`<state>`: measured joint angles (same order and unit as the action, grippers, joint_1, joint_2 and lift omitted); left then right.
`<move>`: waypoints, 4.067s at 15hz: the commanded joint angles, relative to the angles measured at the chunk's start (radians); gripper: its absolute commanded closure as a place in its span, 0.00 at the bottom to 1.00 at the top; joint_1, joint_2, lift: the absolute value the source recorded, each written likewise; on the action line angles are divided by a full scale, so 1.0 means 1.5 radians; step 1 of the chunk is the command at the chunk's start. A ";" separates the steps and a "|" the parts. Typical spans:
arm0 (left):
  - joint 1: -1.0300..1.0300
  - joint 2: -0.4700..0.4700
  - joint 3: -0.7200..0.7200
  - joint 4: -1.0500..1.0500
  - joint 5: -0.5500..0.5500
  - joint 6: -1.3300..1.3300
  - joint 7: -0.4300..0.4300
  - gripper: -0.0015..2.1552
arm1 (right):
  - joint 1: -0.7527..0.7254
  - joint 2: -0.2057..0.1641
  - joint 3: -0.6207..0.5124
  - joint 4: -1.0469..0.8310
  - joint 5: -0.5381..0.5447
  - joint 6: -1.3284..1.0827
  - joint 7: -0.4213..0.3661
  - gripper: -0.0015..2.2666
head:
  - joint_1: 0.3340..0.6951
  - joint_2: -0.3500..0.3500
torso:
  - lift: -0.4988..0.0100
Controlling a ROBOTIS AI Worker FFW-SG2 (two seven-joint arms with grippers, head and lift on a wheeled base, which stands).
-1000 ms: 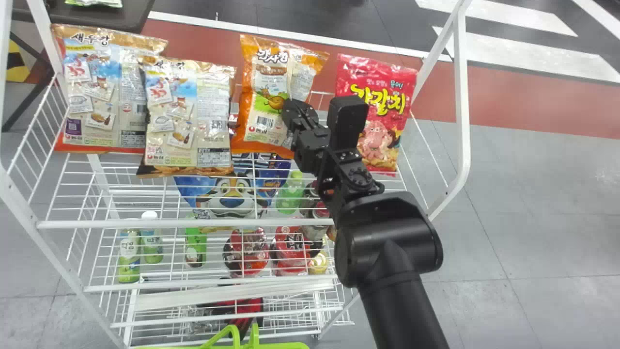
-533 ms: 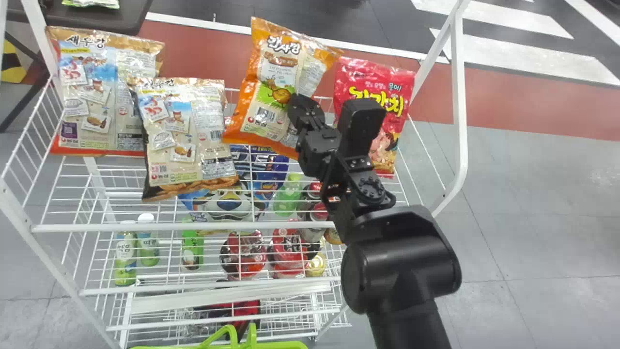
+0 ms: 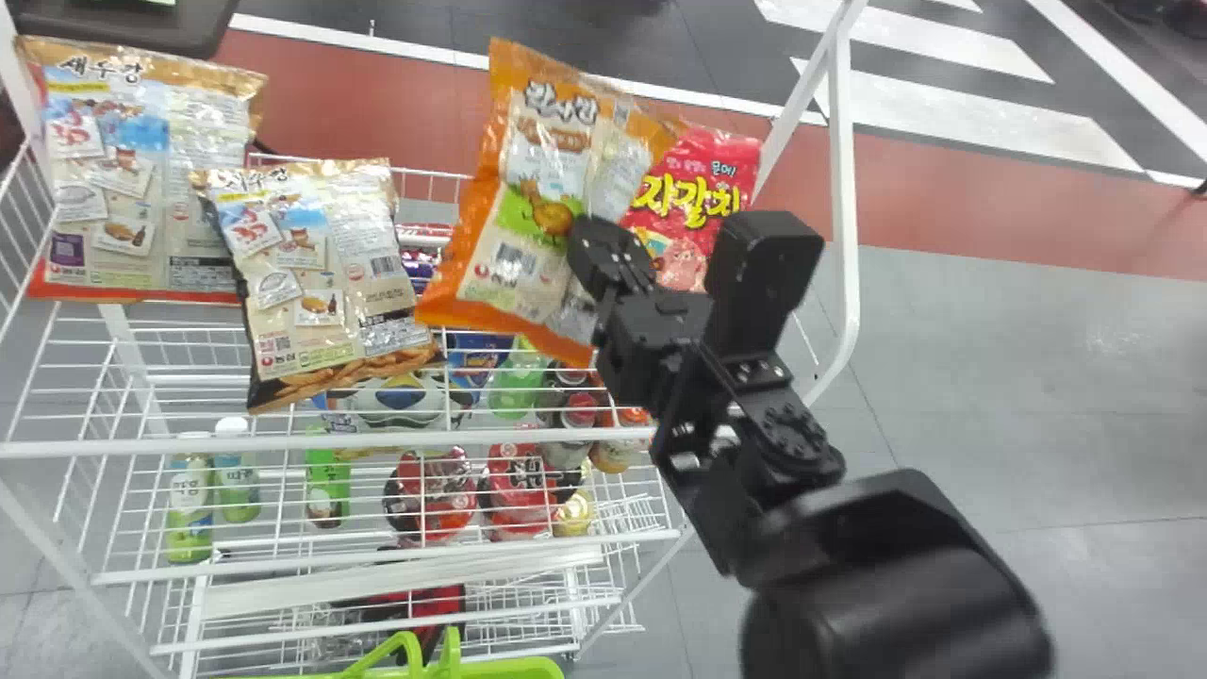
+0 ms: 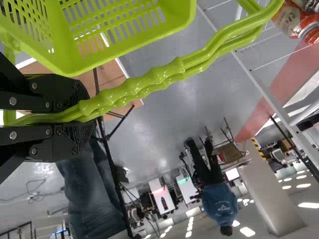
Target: Hold basket handle with left hand then pick Gamjakkang with right hand and place into basket
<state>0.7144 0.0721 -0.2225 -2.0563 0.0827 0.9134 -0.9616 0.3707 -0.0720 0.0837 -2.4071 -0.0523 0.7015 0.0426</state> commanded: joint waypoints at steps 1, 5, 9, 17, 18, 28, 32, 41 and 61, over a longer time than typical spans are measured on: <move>0.000 0.000 -0.001 0.003 0.000 -0.010 0.000 1.00 | 0.065 -0.013 -0.027 -0.090 -0.025 0.103 0.013 0.99 | 1.00 0.00 | 0.94; 0.003 0.000 -0.001 -0.002 0.006 -0.012 -0.001 1.00 | 0.121 -0.025 -0.096 -0.179 -0.111 0.299 0.050 0.99 | 1.00 0.00 | 0.94; 0.013 0.000 -0.001 -0.013 0.006 -0.012 0.003 1.00 | 0.136 -0.035 -0.139 -0.224 -0.115 0.497 0.069 0.99 | 1.00 0.00 | 0.94; 0.032 0.002 0.013 -0.030 0.014 -0.033 -0.002 1.00 | 0.184 -0.073 -0.275 -0.265 -0.146 0.580 0.157 0.99 | 1.00 0.00 | 0.94; 0.033 0.002 0.013 -0.033 0.014 -0.035 -0.002 1.00 | 0.194 -0.076 -0.280 -0.264 -0.142 0.580 0.166 0.99 | 1.00 0.00 | 0.94; 0.048 0.001 0.016 -0.059 0.022 -0.039 -0.015 1.00 | 0.204 -0.076 -0.077 -0.128 -0.025 0.580 0.164 0.99 | 1.00 0.00 | 0.94; 0.049 0.001 0.015 -0.061 0.022 -0.039 -0.015 1.00 | 0.195 -0.068 0.001 -0.021 -0.008 0.497 0.155 0.99 | 1.00 0.00 | 0.94; 0.052 0.001 0.016 -0.062 0.022 -0.039 -0.017 1.00 | 0.170 -0.045 0.056 0.052 -0.001 0.381 0.186 0.00 | 1.00 0.00 | 0.94; 0.043 0.000 0.016 -0.040 0.026 -0.063 -0.015 1.00 | 0.223 0.016 -0.068 0.023 -0.063 -0.329 0.081 0.03 | 1.00 0.00 | 0.94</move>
<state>0.7830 0.0721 -0.1979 -2.1222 0.1184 0.8215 -0.9840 0.6921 -0.0587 -0.0023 -2.3991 -0.1269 0.2636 0.1642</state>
